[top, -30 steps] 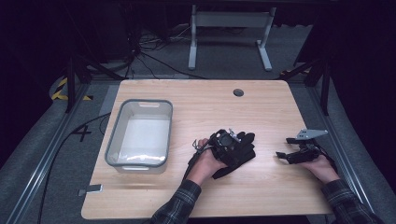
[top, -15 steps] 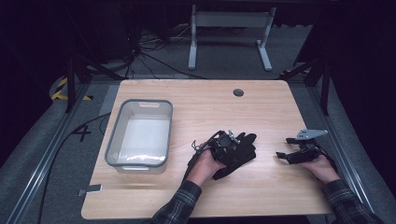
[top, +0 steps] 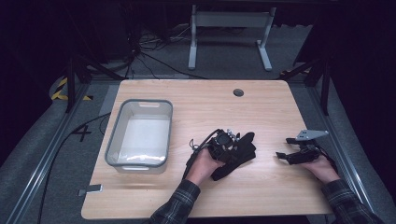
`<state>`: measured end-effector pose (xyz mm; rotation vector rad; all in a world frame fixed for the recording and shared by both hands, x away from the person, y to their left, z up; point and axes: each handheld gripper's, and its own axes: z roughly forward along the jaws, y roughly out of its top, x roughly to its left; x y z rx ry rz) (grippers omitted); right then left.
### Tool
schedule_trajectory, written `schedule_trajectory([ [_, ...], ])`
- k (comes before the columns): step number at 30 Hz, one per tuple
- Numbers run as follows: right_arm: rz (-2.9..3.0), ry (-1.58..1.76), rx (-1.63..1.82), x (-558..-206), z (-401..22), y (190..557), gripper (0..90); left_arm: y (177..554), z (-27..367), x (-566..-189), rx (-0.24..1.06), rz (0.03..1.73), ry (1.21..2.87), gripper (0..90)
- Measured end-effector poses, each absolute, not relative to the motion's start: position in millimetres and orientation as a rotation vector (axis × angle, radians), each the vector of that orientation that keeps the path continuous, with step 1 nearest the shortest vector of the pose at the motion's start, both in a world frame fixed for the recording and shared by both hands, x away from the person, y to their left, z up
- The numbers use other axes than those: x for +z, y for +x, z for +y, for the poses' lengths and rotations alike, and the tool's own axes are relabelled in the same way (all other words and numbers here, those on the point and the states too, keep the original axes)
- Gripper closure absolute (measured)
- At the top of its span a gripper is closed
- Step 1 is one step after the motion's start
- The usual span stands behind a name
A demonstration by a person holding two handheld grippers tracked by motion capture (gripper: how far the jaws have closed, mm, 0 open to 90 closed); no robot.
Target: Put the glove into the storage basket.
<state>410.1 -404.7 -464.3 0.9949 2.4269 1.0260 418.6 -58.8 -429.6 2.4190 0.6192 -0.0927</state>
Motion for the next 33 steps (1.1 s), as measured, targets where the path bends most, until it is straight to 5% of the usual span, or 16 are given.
schedule_trajectory([
  [17, 2.420, 0.986, 1.038, -466, -405, 409, 15.6, 413, -12, -382, -0.017, 0.751, 2.345, 66.7],
  [33, 2.421, 0.987, 1.039, -466, -405, 409, 15.6, 420, 74, -335, 0.150, 0.909, 2.277, 66.5],
])
